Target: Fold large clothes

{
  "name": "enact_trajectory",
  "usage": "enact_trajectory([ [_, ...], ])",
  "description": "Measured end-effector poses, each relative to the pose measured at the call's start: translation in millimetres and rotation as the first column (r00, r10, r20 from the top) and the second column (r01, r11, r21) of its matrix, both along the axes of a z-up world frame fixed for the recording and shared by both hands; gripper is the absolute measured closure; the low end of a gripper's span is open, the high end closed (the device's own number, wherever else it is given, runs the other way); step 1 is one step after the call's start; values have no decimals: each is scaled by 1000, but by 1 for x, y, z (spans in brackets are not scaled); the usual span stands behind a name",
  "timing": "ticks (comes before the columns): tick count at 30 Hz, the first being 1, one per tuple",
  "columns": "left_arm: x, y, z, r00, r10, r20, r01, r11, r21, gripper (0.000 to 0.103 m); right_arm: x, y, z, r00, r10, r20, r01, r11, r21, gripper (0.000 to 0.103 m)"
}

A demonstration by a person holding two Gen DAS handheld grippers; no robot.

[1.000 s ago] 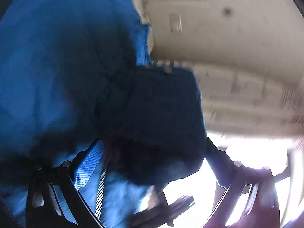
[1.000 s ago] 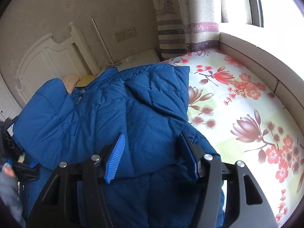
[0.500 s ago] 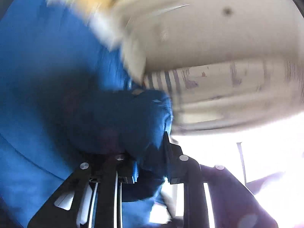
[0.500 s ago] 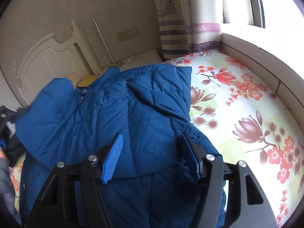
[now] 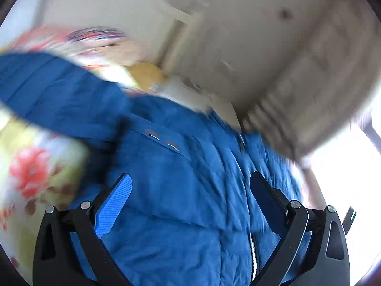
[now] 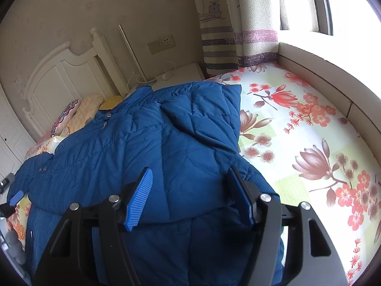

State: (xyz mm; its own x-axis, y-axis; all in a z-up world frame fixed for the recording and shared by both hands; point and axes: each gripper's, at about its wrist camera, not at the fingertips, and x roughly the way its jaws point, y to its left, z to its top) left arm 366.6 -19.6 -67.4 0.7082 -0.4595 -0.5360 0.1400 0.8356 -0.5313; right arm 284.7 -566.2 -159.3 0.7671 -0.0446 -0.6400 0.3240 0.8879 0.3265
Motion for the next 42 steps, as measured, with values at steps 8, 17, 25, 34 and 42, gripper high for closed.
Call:
enact_trajectory([
  [8, 26, 1, 1, 1000, -24, -17, 26, 995, 94, 11, 0, -1, 0, 1000, -2, -1, 2, 1000, -3, 38],
  [17, 28, -59, -48, 992, -98, -84, 126, 878, 463, 5, -24, 0, 15, 989, -79, 123, 86, 995, -58, 38],
  [25, 20, -53, -43, 993, -92, -75, 116, 889, 443, 5, 27, 50, -1, 960, 186, -210, -227, 955, -193, 25],
  [34, 21, -53, -43, 993, -92, -77, 116, 892, 437, 5, 101, 12, 53, 985, 83, -149, -114, 969, -219, 26],
  [42, 21, -48, -42, 993, -97, -73, 118, 908, 402, 5, 148, -9, 10, 952, -25, -304, -31, 984, -178, 19],
])
